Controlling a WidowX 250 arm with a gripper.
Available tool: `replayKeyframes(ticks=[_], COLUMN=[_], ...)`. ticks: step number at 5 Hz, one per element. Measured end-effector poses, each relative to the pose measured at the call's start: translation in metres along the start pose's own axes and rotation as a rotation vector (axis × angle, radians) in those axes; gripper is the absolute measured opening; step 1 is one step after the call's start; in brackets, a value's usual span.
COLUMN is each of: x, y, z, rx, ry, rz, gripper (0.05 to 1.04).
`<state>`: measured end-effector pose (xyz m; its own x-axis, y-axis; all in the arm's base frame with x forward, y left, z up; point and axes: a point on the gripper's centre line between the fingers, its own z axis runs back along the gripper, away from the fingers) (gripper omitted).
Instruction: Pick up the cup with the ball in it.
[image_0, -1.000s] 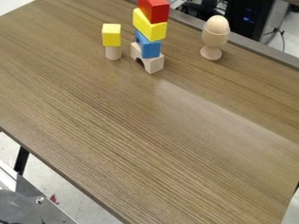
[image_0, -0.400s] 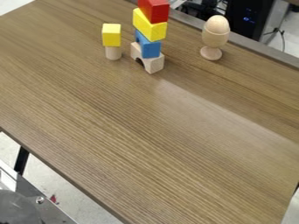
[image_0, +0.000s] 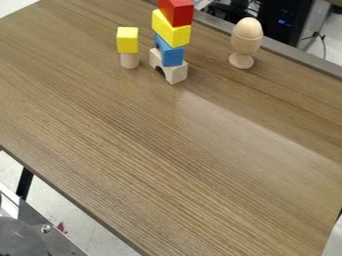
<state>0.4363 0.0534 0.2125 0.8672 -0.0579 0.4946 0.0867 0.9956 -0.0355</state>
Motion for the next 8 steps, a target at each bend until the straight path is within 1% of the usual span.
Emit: replayKeyframes(ticks=[1,2,3,4,5,6,7,8], x=[0.003,-0.001,0.000,-0.005,-0.007,-0.008,-0.013,-0.012], y=[-0.003,-0.001,-0.007,-0.016,-0.024,-0.028,-0.032,-0.036], z=[-0.019,-0.048,-0.058,-0.081,-0.094,-0.100,-0.108,-0.107], rx=[-0.022,-0.015,-0.047,-0.085,-0.102,-0.113,-0.132,-0.137], ry=[-0.004,0.021,0.012,0.038,0.060,0.068,0.088,0.093], rz=[-0.068,-0.067,-0.056,-0.048,-0.053,-0.050,-0.045,-0.047], gripper=[1.000,1.000,1.000,1.000,1.000,1.000,1.000,1.000])
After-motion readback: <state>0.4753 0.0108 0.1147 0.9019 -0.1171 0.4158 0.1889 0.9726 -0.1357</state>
